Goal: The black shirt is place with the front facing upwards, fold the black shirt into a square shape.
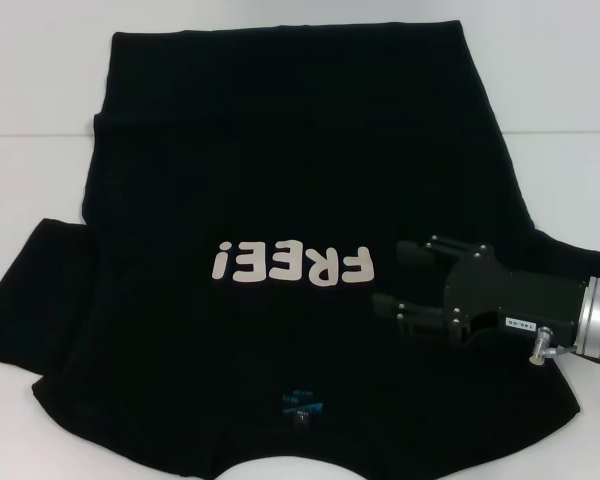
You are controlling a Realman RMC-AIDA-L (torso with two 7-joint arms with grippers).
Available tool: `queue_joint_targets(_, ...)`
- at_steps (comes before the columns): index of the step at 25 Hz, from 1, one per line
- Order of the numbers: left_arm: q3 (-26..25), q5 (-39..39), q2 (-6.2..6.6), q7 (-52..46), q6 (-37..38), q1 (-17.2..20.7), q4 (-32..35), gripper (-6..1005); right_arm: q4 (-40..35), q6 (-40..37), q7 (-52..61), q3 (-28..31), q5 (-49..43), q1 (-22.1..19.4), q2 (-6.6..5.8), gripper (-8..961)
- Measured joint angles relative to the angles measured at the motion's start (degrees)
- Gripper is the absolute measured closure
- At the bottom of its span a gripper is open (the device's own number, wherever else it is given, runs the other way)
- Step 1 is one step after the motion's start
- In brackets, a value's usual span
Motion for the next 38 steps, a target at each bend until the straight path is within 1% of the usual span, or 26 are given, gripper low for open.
queue_joint_targets(21, 0.0, -0.3, -0.75, 0.3, -0.5, -0.8, -0.1, 117, 0.1, 0.1, 0.0, 0.0, 0.0, 0.0, 0.0, 147)
queue_joint_targets(33, 0.2, -0.1, -0.72, 0.3, -1.0, -1.3, -0.9, 116, 0.2, 0.0, 0.0, 0.0, 0.0, -0.1, 0.0, 147)
queue_joint_targets(38, 0.3, -0.1, -0.31, 0.3, -1.1, -1.0, -0.6, 117, 0.1, 0.0, 0.0, 0.0, 0.0, -0.1, 0.0, 147)
